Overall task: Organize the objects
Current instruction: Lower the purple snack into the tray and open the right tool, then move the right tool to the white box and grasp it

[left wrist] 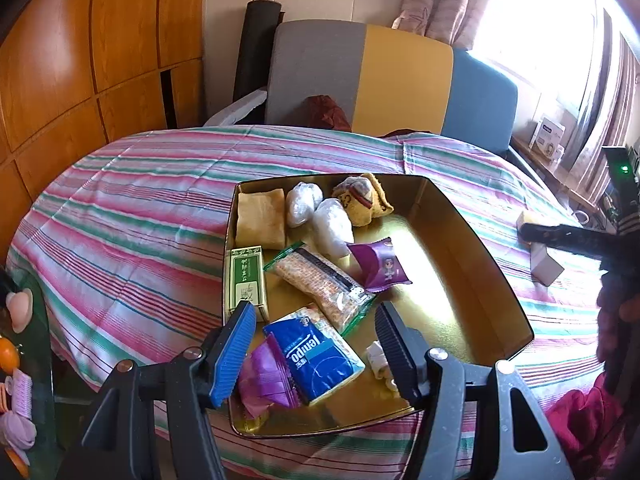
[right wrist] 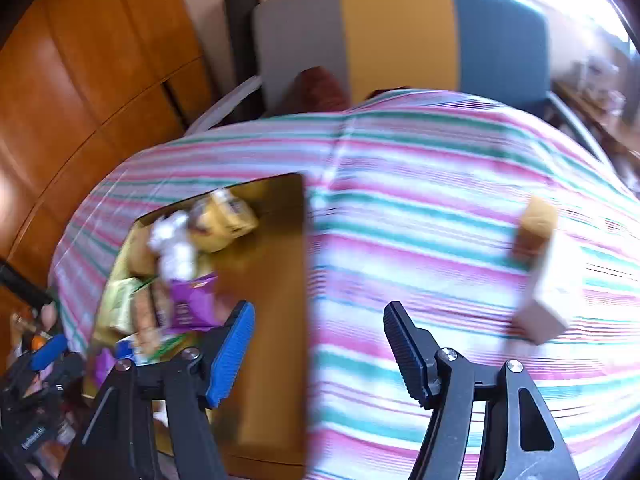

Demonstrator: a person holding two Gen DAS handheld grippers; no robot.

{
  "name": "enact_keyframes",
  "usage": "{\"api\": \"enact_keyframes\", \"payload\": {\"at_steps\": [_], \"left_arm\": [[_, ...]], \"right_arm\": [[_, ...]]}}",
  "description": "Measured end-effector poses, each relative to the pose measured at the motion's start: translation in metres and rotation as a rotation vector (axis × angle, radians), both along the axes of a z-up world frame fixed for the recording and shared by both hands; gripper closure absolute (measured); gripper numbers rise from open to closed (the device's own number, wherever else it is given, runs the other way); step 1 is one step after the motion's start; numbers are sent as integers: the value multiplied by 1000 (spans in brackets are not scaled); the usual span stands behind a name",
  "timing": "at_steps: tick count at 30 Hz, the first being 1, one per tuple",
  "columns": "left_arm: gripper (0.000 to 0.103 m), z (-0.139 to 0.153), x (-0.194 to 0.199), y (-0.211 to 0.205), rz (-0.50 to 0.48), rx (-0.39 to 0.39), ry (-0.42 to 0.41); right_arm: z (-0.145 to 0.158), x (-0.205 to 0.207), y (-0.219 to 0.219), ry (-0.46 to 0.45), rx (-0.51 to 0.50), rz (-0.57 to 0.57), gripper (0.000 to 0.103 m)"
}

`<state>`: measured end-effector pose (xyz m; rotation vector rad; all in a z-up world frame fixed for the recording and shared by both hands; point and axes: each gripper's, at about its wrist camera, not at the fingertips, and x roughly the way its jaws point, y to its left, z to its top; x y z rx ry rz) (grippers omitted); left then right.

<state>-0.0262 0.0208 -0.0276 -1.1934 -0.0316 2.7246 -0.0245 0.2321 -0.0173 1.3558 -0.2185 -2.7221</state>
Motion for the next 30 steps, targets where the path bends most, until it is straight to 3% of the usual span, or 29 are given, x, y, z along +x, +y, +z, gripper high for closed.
{"api": "enact_keyframes", "payload": {"at_steps": [8,13,15,17,22,30], "left_arm": [[40,11,3,24,-41,-52,18],[40,20,3,49,-84,-76,33],[40,22,1,61,-102,-81,34],[40,23,0,74,-126,-84,35],[40,23,-1,103,-177,-121,38],[40,20,9,144,-288,-119,37]], "right_arm": [[11,8,112,73,90,-211,31],[-9,11,190,86,169,-427,30],[-19,16,220,45,120,-559,33],[-15,21,240,78,14,-631,33],[-22,16,248,28,-69,-642,32],[-28,15,238,13,-112,-592,23]]}}
